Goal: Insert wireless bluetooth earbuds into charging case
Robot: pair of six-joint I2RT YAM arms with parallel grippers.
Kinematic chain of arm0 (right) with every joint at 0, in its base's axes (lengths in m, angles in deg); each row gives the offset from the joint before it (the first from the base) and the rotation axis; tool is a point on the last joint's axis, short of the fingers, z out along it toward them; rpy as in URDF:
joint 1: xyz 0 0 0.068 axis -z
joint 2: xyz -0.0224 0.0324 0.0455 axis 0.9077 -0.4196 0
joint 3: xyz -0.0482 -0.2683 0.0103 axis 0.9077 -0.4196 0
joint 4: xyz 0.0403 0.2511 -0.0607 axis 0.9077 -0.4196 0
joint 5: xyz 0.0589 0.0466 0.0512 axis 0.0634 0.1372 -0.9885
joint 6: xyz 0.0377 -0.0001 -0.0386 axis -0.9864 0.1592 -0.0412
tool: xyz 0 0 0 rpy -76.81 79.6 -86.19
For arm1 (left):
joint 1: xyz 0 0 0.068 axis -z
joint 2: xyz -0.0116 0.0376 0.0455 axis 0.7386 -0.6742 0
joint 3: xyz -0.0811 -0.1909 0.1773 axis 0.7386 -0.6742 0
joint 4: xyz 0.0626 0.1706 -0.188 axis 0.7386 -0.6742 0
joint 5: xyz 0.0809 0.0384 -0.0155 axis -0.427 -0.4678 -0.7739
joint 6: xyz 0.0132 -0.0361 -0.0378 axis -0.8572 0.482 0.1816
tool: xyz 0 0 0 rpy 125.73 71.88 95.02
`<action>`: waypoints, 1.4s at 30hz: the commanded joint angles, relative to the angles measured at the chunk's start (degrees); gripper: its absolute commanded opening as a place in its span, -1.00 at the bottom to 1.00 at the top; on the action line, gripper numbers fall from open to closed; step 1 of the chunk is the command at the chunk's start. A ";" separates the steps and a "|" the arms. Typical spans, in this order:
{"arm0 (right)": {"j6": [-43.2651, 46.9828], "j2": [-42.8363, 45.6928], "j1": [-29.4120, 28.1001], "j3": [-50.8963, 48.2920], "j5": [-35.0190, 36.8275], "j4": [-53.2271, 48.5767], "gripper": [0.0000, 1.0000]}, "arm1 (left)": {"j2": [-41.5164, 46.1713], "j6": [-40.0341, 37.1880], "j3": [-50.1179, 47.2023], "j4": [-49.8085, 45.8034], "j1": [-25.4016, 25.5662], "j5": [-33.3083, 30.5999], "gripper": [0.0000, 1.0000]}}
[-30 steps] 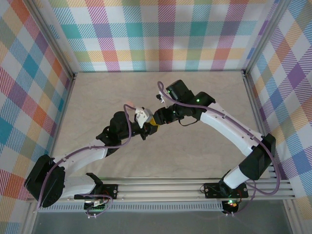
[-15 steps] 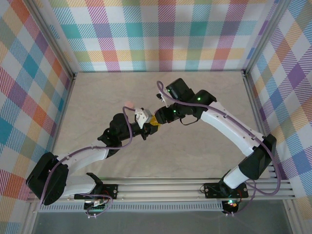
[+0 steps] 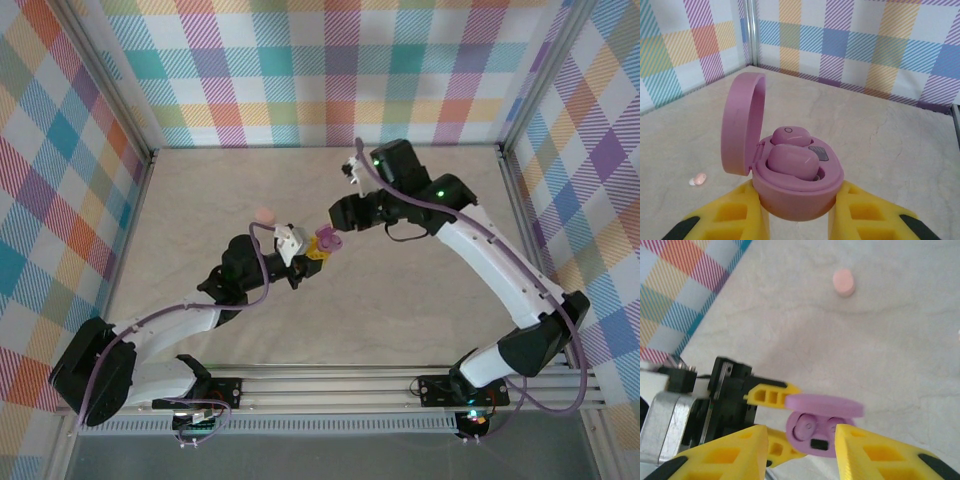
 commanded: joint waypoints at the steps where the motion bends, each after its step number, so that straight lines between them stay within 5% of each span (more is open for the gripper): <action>1: -0.28 0.81 1.88 2.30 -2.07 0.76 -0.17 | 3.88 -3.76 1.85 -2.84 0.61 1.47 -0.98; 11: -1.54 -3.17 4.54 5.33 -8.40 2.79 -0.14 | 6.67 -7.98 6.48 -9.40 0.61 3.38 -0.98; 21: -3.98 -4.15 4.78 -0.42 -10.96 4.51 -0.15 | 1.27 0.42 6.46 0.74 0.69 5.97 -0.98; 42: -8.67 -0.80 4.95 -7.56 -12.70 8.55 -0.34 | 1.52 -4.82 10.34 -7.97 0.69 7.68 -0.97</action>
